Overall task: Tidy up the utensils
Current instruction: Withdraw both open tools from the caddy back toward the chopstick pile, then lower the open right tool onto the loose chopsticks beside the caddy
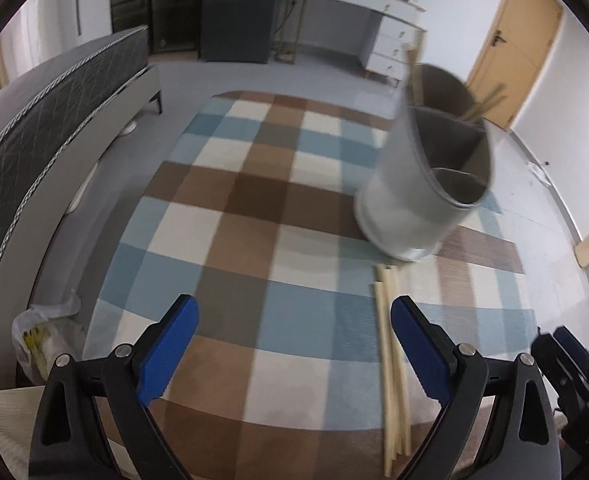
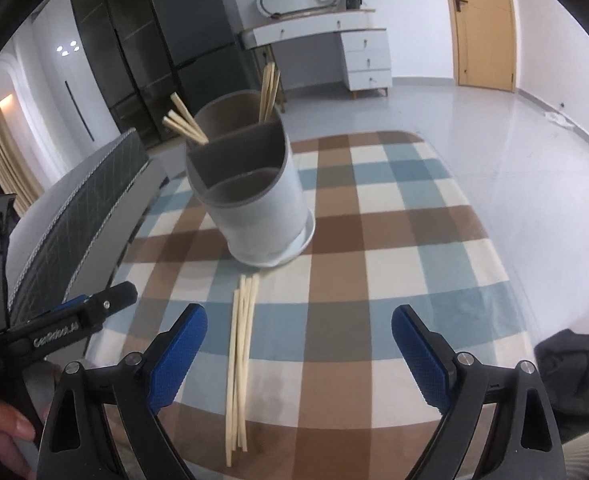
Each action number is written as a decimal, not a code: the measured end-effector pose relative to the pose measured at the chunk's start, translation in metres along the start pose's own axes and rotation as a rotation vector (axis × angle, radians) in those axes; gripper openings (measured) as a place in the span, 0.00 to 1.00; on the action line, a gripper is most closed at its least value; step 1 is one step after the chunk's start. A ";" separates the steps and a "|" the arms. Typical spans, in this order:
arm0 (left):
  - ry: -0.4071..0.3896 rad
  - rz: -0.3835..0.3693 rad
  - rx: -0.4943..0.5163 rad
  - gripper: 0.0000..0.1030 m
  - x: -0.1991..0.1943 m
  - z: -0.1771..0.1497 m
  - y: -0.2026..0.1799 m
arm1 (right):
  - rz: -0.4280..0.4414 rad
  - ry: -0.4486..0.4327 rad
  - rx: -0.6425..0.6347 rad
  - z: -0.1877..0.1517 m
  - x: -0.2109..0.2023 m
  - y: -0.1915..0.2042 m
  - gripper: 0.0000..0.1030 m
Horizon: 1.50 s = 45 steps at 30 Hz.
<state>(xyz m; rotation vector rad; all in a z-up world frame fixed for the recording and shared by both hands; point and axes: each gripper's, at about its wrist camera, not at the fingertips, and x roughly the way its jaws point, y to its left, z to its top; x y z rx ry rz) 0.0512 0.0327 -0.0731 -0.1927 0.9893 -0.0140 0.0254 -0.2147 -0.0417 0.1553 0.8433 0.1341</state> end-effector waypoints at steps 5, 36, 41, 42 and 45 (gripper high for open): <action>0.054 0.005 -0.090 0.91 0.017 0.008 0.018 | 0.030 0.077 0.007 0.001 0.024 0.002 0.89; 0.111 -0.049 -0.267 0.91 0.028 0.025 0.051 | -0.035 0.364 -0.252 0.008 0.139 0.054 0.26; 0.123 -0.055 -0.291 0.91 0.030 0.025 0.056 | -0.036 0.372 -0.278 0.009 0.143 0.062 0.26; 0.125 -0.056 -0.294 0.91 0.030 0.026 0.057 | -0.039 0.369 -0.283 0.011 0.145 0.064 0.26; 0.115 -0.062 -0.311 0.91 0.027 0.027 0.059 | -0.053 0.370 -0.294 0.016 0.151 0.070 0.26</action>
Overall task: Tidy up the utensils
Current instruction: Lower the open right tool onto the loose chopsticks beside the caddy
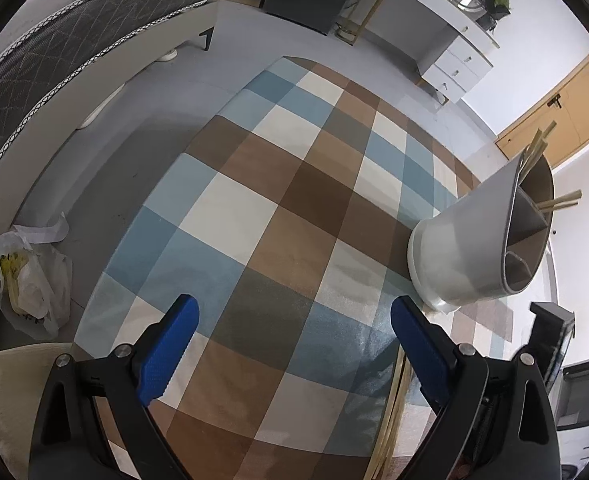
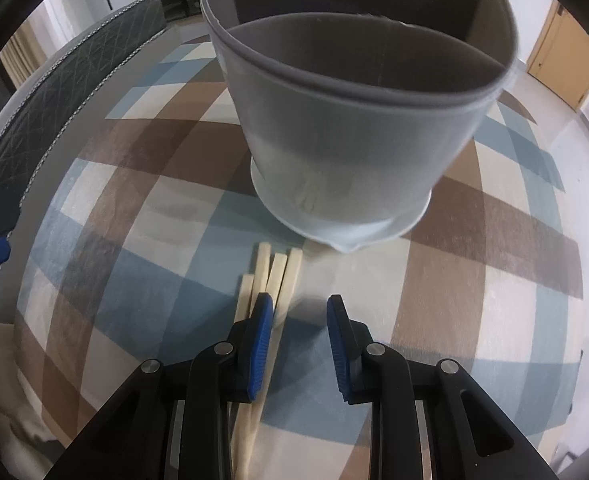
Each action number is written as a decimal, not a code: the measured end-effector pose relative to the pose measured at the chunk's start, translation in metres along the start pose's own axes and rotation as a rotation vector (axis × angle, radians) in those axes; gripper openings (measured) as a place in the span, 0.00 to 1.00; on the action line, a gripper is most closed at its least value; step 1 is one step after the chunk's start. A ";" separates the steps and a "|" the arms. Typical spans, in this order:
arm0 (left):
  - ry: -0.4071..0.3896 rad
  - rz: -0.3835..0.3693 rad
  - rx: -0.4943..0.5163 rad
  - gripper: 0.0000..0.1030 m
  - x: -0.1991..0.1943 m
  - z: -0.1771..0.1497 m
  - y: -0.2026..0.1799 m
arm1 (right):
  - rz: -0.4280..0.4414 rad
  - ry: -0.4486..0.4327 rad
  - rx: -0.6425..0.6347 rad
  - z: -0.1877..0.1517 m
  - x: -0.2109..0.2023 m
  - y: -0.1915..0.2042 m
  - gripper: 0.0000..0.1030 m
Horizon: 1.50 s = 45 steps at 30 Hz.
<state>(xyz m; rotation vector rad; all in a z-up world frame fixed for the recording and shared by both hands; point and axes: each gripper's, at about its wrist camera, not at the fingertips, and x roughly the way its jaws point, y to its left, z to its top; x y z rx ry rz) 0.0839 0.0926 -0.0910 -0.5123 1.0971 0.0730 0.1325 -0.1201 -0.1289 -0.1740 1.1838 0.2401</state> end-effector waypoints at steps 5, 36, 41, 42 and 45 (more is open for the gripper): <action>-0.008 -0.010 -0.008 0.91 -0.002 0.002 0.001 | -0.003 0.000 -0.016 0.010 0.006 0.005 0.26; 0.023 -0.029 -0.028 0.91 -0.002 0.001 0.002 | 0.024 0.038 -0.014 -0.018 -0.007 -0.011 0.13; 0.018 -0.032 -0.037 0.91 -0.003 0.002 0.003 | -0.003 0.053 -0.007 -0.010 -0.003 -0.008 0.13; 0.020 -0.032 -0.037 0.91 -0.003 0.002 0.003 | -0.018 0.056 -0.013 -0.005 -0.002 -0.006 0.13; 0.023 -0.031 -0.048 0.91 -0.003 0.003 0.005 | -0.041 0.072 -0.033 0.002 0.001 -0.004 0.13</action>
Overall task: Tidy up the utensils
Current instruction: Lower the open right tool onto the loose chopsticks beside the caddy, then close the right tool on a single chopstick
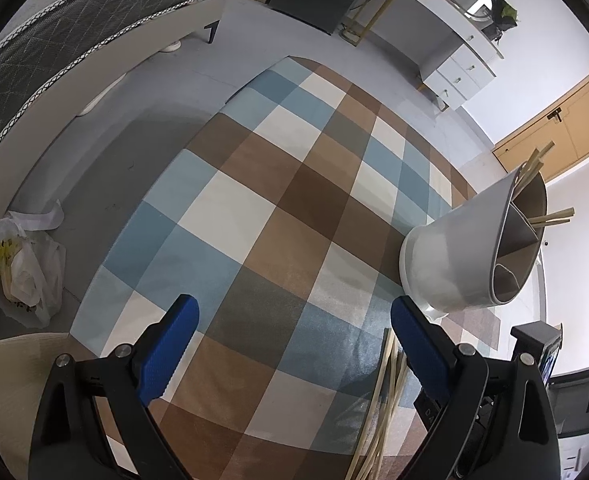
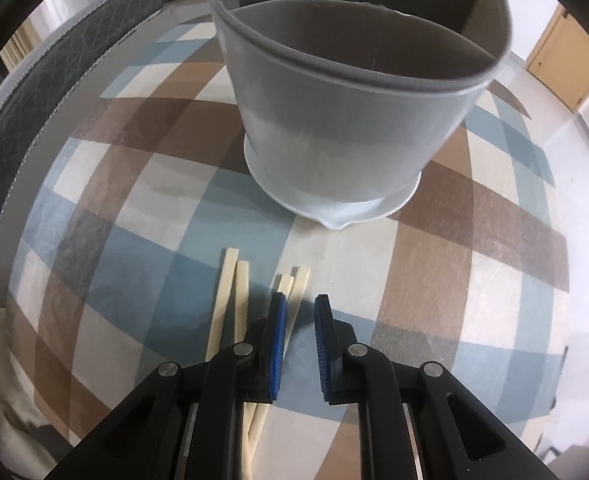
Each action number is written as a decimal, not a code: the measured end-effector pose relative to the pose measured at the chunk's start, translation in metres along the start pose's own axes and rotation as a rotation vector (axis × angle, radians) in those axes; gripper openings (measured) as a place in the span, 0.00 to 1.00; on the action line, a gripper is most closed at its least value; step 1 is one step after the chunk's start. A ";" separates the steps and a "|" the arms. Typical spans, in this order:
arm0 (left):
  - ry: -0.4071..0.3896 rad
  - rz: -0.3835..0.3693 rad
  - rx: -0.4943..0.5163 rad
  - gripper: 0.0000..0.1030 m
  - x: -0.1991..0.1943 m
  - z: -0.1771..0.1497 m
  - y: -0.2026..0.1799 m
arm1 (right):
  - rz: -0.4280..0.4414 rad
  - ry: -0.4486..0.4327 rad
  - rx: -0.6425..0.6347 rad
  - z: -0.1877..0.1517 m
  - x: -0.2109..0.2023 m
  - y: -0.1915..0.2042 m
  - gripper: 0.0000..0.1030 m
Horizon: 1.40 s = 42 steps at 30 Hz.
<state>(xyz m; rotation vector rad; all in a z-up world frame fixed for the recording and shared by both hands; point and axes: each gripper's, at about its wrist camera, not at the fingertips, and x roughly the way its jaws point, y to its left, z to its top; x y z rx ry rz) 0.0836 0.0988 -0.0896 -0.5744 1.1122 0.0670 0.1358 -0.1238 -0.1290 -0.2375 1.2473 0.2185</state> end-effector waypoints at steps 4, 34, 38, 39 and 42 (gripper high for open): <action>0.009 -0.005 -0.009 0.91 0.001 0.000 0.000 | 0.005 0.008 0.006 -0.001 -0.001 -0.003 0.13; 0.020 0.010 -0.015 0.91 0.003 -0.001 0.002 | 0.003 0.019 -0.013 -0.002 0.002 0.006 0.11; 0.021 0.017 -0.006 0.91 0.004 -0.001 0.001 | 0.001 0.003 -0.040 -0.002 0.002 0.004 0.12; 0.021 0.021 -0.002 0.91 0.004 -0.002 0.001 | 0.004 -0.003 -0.039 -0.004 0.000 0.003 0.12; 0.024 0.032 -0.002 0.91 0.006 -0.002 0.002 | 0.037 -0.013 0.000 -0.004 0.000 -0.003 0.12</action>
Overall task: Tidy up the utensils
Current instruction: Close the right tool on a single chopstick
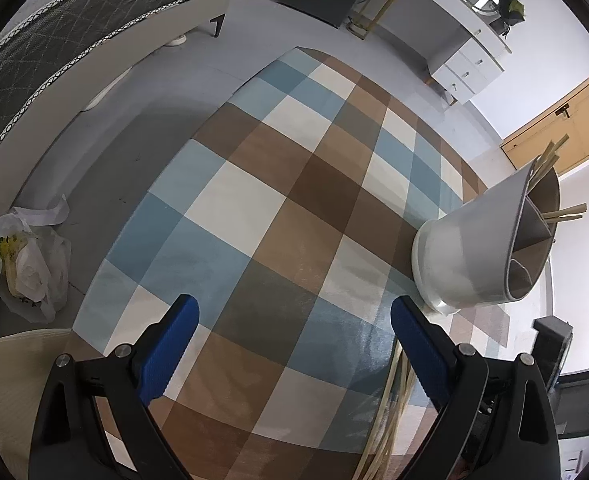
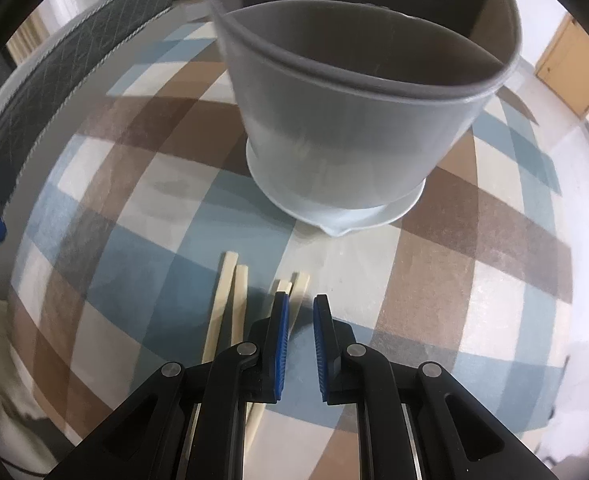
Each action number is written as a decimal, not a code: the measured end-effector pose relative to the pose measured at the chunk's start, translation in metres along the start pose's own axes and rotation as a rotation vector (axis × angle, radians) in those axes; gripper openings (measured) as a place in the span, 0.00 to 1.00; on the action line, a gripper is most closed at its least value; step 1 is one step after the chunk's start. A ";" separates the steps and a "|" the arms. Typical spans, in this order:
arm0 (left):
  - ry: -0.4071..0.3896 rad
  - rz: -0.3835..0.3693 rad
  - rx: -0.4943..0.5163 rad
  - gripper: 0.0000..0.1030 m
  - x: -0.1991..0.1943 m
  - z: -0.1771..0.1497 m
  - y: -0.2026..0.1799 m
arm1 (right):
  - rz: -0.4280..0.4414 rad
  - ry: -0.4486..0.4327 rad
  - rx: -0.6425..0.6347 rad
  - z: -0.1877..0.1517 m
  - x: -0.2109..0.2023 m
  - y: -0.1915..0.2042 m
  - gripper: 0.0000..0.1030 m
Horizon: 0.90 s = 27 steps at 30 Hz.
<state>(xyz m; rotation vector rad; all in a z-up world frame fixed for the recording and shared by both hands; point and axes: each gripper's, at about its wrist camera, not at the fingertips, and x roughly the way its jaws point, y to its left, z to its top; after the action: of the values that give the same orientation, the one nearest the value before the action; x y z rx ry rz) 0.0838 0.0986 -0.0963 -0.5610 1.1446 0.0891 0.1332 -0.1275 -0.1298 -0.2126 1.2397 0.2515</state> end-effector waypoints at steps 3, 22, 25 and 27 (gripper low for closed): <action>0.006 0.008 -0.009 0.91 0.003 0.000 0.002 | 0.070 -0.063 0.018 -0.006 -0.011 -0.002 0.12; 0.017 0.024 -0.015 0.91 0.007 -0.001 0.006 | 0.100 -0.016 -0.119 -0.011 -0.001 0.020 0.14; 0.020 0.027 -0.009 0.91 0.008 -0.002 0.005 | 0.090 -0.010 -0.138 -0.011 0.001 0.021 0.14; 0.018 0.032 -0.004 0.91 0.008 -0.002 0.004 | 0.082 -0.016 -0.146 -0.011 0.001 0.025 0.14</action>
<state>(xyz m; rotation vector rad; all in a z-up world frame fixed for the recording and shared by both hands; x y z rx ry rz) 0.0842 0.1001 -0.1054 -0.5479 1.1709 0.1147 0.1165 -0.1069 -0.1351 -0.2857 1.2161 0.4146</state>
